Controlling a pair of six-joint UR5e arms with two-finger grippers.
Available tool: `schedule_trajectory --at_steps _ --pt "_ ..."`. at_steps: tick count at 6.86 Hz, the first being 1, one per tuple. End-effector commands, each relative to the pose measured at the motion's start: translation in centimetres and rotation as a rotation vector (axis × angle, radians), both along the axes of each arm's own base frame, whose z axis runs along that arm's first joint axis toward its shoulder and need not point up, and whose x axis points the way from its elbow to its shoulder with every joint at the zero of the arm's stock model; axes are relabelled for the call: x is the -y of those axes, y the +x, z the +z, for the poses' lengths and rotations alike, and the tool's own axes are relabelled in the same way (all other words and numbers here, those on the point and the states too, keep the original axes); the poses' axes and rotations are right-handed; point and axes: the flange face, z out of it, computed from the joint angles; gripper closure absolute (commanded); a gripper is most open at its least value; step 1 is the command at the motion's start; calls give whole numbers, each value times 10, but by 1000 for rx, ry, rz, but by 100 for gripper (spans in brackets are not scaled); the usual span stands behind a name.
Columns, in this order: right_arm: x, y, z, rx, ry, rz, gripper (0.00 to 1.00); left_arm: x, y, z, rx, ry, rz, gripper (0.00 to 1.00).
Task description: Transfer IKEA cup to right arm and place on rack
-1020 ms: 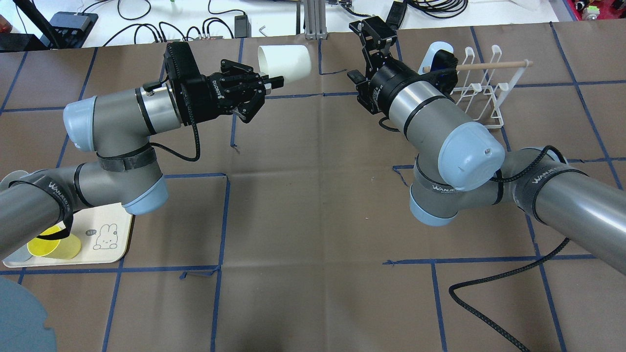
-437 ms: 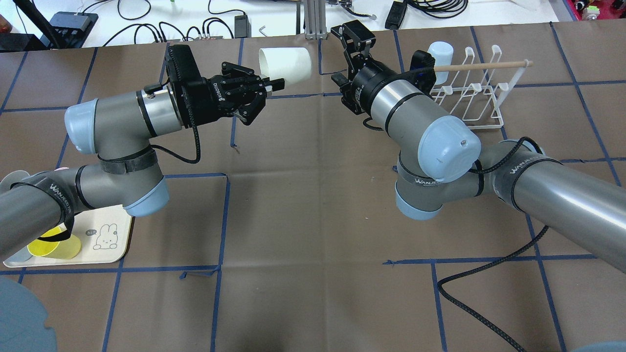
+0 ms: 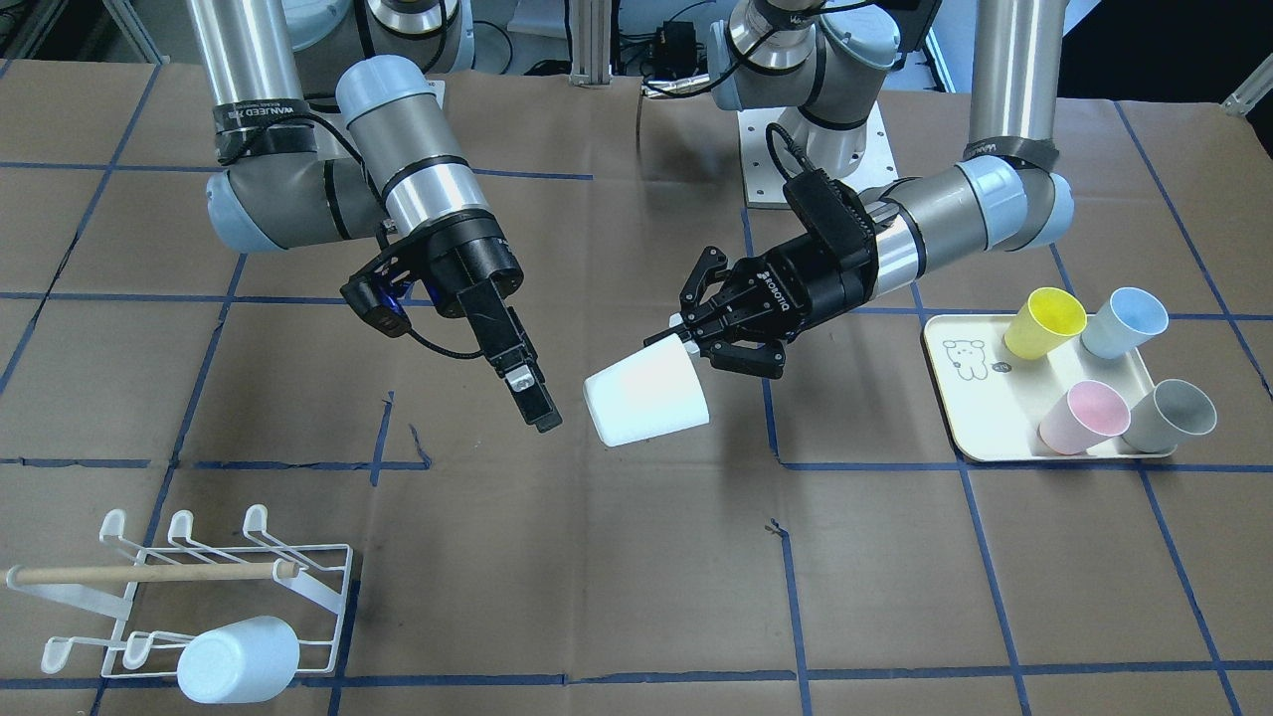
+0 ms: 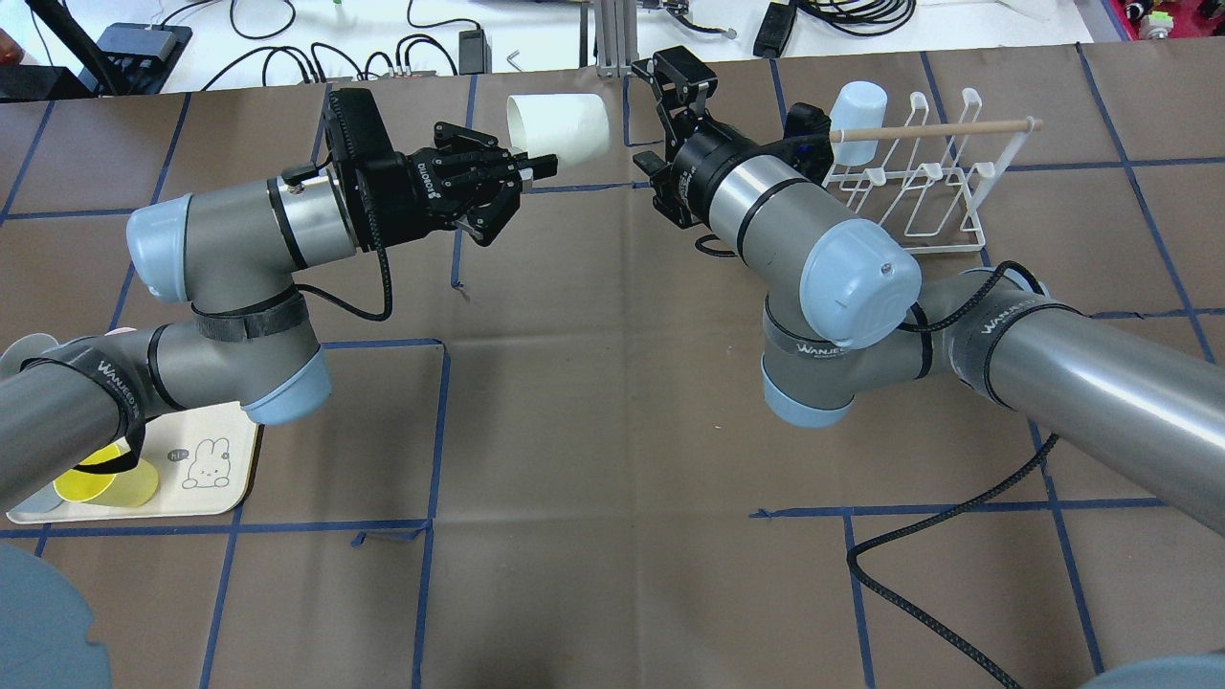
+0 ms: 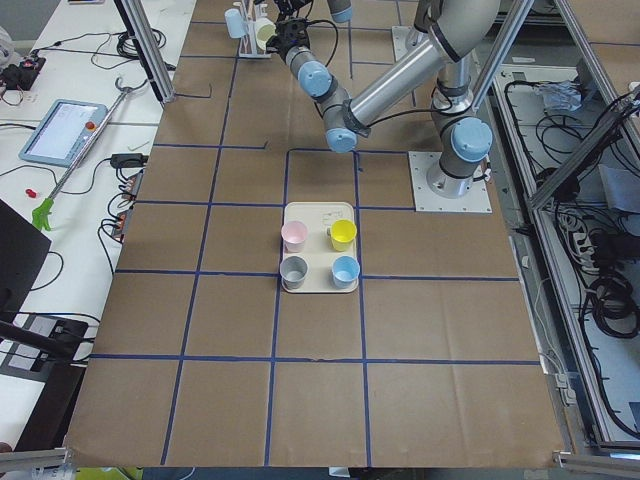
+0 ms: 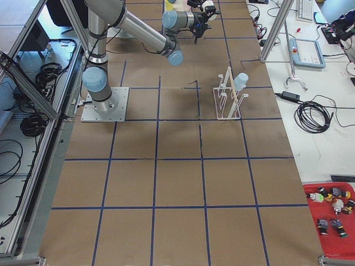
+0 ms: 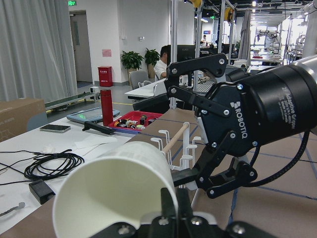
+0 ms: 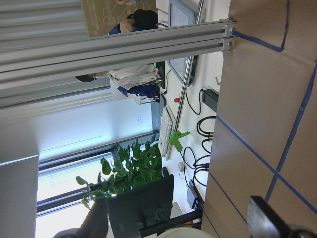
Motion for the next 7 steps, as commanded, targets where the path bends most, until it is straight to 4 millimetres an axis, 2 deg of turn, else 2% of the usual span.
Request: schedule_trajectory --at_steps 1,7 --pt "6 14 -2 10 2 18 0 0 0 0 -1 1 0 97" --pt "4 36 -1 29 23 44 1 0 -1 0 -1 1 -1 95"
